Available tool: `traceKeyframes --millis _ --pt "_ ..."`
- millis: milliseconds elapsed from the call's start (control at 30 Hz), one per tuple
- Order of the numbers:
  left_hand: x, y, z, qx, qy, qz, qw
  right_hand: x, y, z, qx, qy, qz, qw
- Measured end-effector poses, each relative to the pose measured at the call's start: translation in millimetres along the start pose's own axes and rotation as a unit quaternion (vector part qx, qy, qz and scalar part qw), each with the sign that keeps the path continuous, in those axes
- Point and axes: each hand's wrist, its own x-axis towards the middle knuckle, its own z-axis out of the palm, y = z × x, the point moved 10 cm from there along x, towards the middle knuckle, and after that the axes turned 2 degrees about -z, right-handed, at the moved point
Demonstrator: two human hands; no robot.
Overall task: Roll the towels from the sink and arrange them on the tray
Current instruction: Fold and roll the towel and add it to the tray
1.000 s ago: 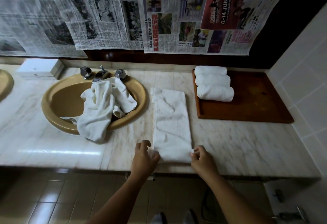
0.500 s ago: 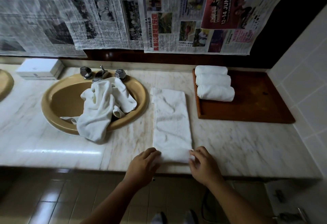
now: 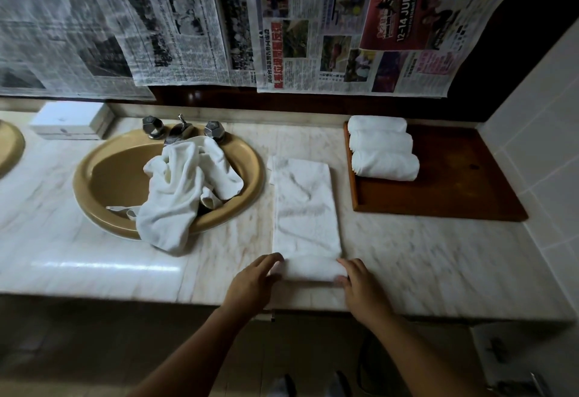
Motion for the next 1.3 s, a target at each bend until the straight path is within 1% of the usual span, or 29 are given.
traceKeyframes --millis 167,300,400,467,533,600,667,733,800,867,933,1033,1100,1133,1200,1300 --pt "18 -12 4 -0.091 -0.003 -0.075 0.993 17 6 0 0.041 -0.014 0.056 0.997" --pt "29 -19 8 -0.100 0.010 -0.151 0.983 31 8 -6 0.065 -0.015 0.105 0.992" --pt "36 -24 10 -0.120 0.003 -0.226 0.967 35 8 -16 0.082 0.023 0.140 0.986" --pt "40 -23 7 -0.128 0.010 -0.244 0.961 35 7 -25 0.113 0.063 0.149 0.980" --pt "44 -19 -3 -0.101 0.041 -0.217 0.970 36 -1 -31 0.102 0.082 0.118 0.984" --pt "48 -10 -13 -0.066 0.065 -0.155 0.984 39 -14 -34 0.070 0.095 0.054 0.992" --pt "50 9 -12 -0.007 0.046 -0.063 0.997 37 -30 -33 0.006 0.112 -0.034 0.993" --pt "49 27 -8 0.076 0.037 0.010 0.996 35 -44 -24 -0.097 0.101 -0.123 0.982" --pt "44 33 -8 0.098 0.054 0.034 0.993 32 -52 -19 -0.137 0.102 -0.186 0.968" --pt "39 30 -7 0.093 0.065 0.031 0.993 28 -55 -22 -0.139 0.111 -0.216 0.960" --pt "38 26 -5 0.083 0.057 0.017 0.995 25 -55 -24 -0.139 0.092 -0.236 0.957" --pt "41 25 -6 0.056 0.052 -0.004 0.997 25 -52 -30 -0.114 0.062 -0.232 0.964" --pt "41 21 -7 0.015 0.063 -0.017 0.998 27 -46 -29 -0.084 0.044 -0.215 0.972" --pt "41 18 -8 -0.013 0.071 -0.026 0.997 30 -41 -27 -0.060 0.032 -0.193 0.979" --pt "40 11 -12 -0.062 0.090 -0.036 0.993 36 -25 -23 0.016 0.010 -0.110 0.994" --pt "31 10 -16 -0.098 0.089 -0.010 0.991 37 -9 -18 0.116 -0.018 -0.008 0.993"
